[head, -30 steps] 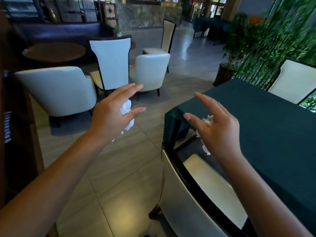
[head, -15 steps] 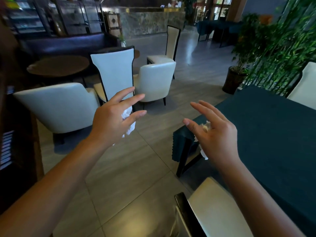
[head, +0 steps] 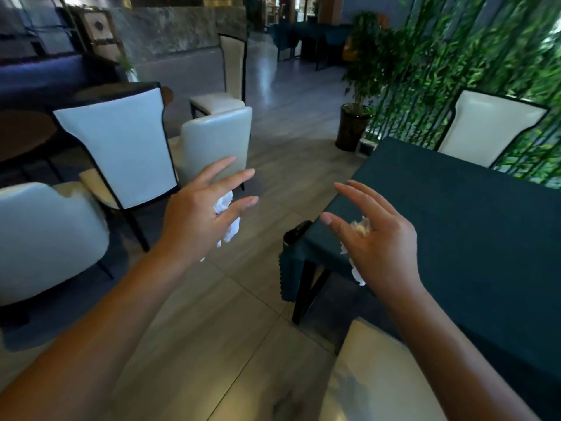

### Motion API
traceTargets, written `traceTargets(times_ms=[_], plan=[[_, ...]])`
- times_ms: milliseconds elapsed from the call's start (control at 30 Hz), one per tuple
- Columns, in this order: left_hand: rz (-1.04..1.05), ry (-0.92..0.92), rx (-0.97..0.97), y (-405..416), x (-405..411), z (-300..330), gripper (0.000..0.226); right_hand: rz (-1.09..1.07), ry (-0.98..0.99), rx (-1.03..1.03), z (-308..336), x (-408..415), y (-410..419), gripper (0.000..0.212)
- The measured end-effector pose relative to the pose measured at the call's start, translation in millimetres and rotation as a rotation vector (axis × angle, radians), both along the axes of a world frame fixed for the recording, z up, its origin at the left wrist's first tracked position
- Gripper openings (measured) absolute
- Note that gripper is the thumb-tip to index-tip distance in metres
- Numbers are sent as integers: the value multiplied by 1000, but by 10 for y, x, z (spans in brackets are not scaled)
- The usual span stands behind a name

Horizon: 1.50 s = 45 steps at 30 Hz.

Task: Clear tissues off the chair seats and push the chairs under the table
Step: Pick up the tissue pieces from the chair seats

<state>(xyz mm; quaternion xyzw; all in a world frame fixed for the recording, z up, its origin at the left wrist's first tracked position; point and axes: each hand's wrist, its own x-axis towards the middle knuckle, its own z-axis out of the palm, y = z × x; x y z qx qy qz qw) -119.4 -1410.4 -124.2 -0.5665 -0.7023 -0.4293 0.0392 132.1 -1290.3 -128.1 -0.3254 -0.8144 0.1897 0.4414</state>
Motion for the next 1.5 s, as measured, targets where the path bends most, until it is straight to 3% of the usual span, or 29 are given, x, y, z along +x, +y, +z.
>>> traceTargets(times_ms=[433, 933, 1500], plan=[[-255, -53, 49, 951, -1352, 20, 40, -227, 23, -34, 88, -1191, 267, 53], [-355, -74, 7, 2744, -1970, -58, 40, -308, 35, -81, -1, -1951, 1868, 58], [-724, -232, -79, 4799, -2895, -25, 38, -710, 154, -189, 72, -3119, 3013, 52]])
